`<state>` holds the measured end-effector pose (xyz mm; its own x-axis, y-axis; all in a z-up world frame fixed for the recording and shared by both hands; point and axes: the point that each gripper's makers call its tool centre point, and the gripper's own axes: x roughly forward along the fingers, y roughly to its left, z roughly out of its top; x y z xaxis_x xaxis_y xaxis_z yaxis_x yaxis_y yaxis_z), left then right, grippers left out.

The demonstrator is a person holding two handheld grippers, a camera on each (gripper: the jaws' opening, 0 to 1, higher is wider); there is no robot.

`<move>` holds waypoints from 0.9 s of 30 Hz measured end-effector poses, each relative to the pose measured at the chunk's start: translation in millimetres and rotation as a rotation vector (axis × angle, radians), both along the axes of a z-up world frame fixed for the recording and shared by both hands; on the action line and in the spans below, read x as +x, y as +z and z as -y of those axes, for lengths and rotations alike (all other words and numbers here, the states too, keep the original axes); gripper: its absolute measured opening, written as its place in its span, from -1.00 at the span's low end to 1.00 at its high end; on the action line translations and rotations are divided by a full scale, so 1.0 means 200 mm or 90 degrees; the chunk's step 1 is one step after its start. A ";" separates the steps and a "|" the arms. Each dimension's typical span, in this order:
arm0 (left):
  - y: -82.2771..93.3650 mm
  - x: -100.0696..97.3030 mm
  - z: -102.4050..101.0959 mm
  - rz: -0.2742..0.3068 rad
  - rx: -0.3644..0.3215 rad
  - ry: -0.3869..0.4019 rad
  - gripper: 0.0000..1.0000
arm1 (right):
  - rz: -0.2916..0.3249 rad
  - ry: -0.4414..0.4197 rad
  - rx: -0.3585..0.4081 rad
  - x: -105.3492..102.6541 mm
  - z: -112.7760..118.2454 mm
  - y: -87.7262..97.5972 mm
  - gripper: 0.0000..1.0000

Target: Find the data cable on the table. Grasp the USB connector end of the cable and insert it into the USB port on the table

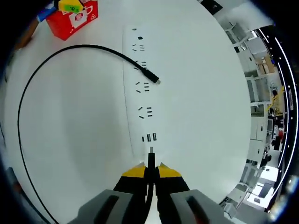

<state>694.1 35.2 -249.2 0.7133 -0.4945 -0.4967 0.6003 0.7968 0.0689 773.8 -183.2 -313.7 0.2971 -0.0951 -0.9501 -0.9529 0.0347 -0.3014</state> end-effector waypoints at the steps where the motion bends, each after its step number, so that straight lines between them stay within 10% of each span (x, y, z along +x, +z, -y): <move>1: 0.00 0.00 0.00 0.000 0.000 0.000 -0.52 | -0.002 0.003 -0.006 0.00 -0.01 0.00 -0.82; 27: 0.00 0.01 0.00 0.000 0.000 -0.001 -0.52 | -0.038 0.064 -0.135 0.02 -0.05 -0.05 -0.82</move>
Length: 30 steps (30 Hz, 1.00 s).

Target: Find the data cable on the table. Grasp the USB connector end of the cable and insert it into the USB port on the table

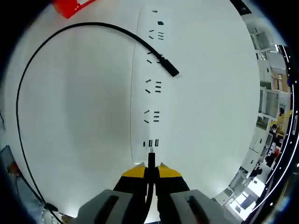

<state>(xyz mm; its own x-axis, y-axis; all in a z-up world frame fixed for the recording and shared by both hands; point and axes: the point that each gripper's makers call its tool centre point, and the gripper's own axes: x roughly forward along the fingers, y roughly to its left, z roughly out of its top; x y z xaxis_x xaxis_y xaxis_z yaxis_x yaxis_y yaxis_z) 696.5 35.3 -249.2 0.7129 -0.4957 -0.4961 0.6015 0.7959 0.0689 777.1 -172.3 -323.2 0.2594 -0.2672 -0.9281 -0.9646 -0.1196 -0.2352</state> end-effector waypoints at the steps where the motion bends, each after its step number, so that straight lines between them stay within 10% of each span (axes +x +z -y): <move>1: 0.00 0.00 0.00 0.000 0.000 0.000 -0.52 | -0.001 0.000 -0.001 0.00 0.00 0.00 -0.82; 30: 0.00 0.00 0.00 0.000 0.000 -0.001 -0.52 | -0.003 0.032 -0.062 0.01 -0.01 -0.06 -0.81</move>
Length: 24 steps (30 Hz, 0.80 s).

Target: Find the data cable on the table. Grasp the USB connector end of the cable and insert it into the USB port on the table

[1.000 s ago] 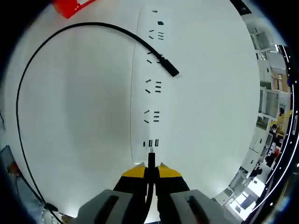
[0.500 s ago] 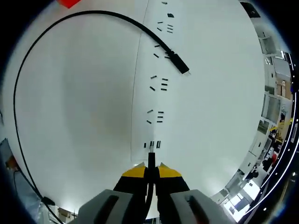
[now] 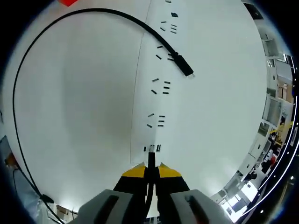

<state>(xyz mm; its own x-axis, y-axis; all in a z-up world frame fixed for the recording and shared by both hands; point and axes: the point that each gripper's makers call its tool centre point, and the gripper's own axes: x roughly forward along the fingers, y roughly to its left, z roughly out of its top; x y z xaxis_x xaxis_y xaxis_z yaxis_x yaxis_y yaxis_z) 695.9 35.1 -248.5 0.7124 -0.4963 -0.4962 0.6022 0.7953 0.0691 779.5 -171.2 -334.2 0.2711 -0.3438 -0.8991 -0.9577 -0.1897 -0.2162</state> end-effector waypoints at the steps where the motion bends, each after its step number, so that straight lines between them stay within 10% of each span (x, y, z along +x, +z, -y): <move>1: 0.00 0.00 0.00 0.000 0.000 0.000 -0.52 | 0.000 -0.001 -0.001 0.00 0.00 0.00 -0.81; 24: 0.01 0.01 -0.01 -0.001 0.000 -0.003 -0.52 | -0.018 -0.016 -0.012 0.03 -0.03 0.02 -0.81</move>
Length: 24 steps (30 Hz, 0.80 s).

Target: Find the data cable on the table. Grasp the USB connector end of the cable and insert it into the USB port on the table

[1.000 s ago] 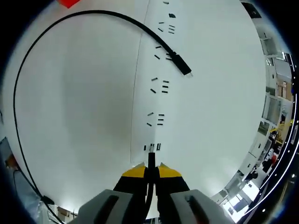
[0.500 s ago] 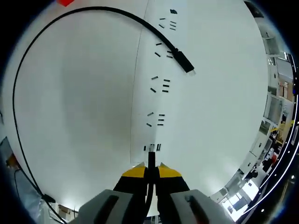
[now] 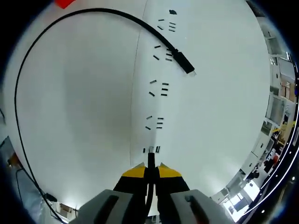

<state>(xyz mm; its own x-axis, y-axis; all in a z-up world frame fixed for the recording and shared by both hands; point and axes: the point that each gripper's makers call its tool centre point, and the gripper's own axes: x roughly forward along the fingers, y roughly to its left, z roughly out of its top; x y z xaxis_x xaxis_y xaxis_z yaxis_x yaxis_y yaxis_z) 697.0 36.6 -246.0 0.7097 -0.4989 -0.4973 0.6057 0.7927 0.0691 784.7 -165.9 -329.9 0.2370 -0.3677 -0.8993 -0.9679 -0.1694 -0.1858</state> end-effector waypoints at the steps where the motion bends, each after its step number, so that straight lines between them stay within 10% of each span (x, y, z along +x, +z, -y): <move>1: 0.00 0.00 0.00 0.000 0.000 0.000 -0.52 | -0.001 -0.001 0.006 0.00 -0.01 0.00 -0.81; 24: 0.01 0.00 0.00 0.000 0.000 -0.001 -0.52 | -0.007 -0.007 -0.006 0.00 0.03 0.04 -0.81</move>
<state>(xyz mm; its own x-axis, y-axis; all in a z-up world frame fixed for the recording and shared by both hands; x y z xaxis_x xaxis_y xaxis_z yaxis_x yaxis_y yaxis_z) 697.9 37.5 -243.9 0.7094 -0.4996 -0.4971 0.6065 0.7921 0.0694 783.9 -171.6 -322.8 0.2231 -0.3789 -0.8982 -0.9716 -0.1606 -0.1736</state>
